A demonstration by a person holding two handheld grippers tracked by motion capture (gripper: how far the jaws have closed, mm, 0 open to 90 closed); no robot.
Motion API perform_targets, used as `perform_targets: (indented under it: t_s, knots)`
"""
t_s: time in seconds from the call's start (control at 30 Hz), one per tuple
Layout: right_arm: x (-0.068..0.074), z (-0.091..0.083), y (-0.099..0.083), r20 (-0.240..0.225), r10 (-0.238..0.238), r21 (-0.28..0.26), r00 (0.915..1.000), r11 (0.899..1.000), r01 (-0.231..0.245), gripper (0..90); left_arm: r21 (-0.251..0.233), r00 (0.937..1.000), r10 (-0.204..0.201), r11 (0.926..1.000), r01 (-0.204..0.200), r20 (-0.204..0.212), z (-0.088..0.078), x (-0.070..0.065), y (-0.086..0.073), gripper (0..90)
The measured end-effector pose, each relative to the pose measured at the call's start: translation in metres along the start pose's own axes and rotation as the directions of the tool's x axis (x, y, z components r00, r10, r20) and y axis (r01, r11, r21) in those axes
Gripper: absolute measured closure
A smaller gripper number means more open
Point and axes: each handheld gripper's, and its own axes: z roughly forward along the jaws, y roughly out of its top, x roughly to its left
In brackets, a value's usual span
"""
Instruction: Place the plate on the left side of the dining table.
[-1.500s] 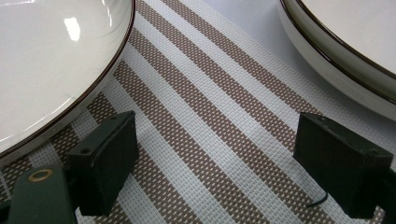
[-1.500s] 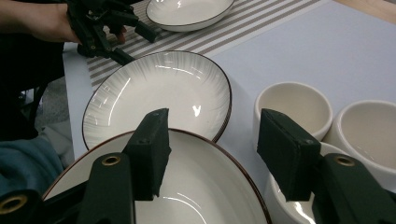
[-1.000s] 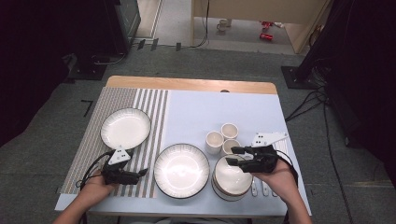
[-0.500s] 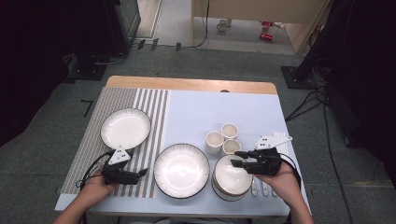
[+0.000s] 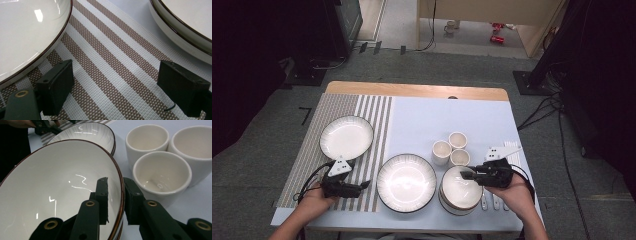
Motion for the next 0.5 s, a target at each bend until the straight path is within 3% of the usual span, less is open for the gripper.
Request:
perform_targets:
  t_s: [0.3,0.5]
  knots:
    - [-0.0017,0.0031,0.0005,-0.003,0.011,0.016,0.9999,1.0,-0.011,77.5,0.0,1.0,0.001,1.0,-0.001,-0.001,0.0001,-0.0001,0.0,13.8]
    - [-0.0008,0.005,0.0024,0.0,-0.034,0.01,0.9994,0.999,0.034,77.5,0.0,1.0,0.002,1.0,-0.002,-0.001,0.0001,-0.0002,0.0,13.8]
